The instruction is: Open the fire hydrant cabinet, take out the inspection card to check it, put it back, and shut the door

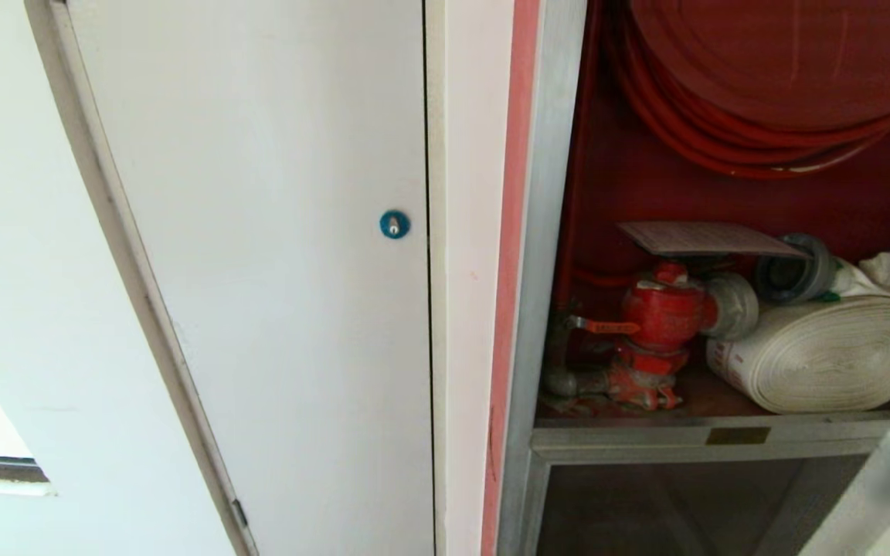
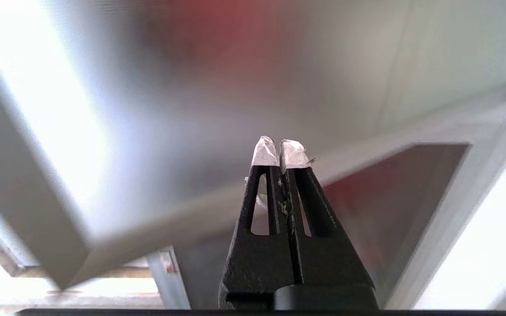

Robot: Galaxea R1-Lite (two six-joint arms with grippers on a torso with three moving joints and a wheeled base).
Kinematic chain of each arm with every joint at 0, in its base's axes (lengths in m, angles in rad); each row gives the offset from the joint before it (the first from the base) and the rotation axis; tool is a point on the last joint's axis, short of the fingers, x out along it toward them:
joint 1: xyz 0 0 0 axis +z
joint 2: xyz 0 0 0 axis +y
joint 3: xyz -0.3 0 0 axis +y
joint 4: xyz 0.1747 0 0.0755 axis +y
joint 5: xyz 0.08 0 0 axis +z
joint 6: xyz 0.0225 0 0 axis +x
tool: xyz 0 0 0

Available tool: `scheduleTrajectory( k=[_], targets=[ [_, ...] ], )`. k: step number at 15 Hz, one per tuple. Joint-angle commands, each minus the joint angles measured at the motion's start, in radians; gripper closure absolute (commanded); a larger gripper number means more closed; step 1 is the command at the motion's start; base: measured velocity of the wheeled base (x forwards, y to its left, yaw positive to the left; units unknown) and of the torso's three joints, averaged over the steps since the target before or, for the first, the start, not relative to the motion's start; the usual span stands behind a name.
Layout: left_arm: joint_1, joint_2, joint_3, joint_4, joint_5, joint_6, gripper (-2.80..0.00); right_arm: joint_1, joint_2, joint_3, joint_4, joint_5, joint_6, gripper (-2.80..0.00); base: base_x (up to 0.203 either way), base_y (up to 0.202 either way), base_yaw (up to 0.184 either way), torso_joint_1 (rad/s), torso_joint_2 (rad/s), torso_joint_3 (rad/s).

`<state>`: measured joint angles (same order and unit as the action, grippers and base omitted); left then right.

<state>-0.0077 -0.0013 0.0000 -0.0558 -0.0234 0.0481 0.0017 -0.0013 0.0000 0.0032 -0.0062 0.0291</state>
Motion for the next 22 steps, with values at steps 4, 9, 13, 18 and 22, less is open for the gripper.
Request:
scheduleTrajectory(
  k=[4,9,13,18,22],
  targets=[
    [0.000,0.001,0.021,-0.001,0.000,0.001,0.00,0.000,0.001,0.000,0.000,0.000,0.000,0.00,-0.196,0.000,0.000,-0.001,0.00,0.005],
    [0.000,0.001,0.021,-0.004,0.000,0.001,0.00,0.000,0.001,0.000,0.000,0.001,0.000,0.00,-0.196,0.000,0.002,0.002,0.00,0.002],
    [0.000,0.001,0.021,-0.004,0.000,0.001,0.00,0.001,0.001,0.000,0.000,0.000,0.000,0.00,-0.195,0.000,0.002,0.002,0.00,0.005],
    [0.000,0.001,0.021,-0.004,0.000,0.001,0.00,0.000,0.001,0.000,0.000,0.000,0.000,0.00,-0.195,0.000,0.001,0.005,0.00,0.003],
    [0.000,0.001,0.021,-0.004,0.000,-0.001,0.00,0.000,0.001,0.000,0.000,0.000,0.000,0.00,-0.155,0.000,0.002,-0.002,0.00,0.004]
  ],
)
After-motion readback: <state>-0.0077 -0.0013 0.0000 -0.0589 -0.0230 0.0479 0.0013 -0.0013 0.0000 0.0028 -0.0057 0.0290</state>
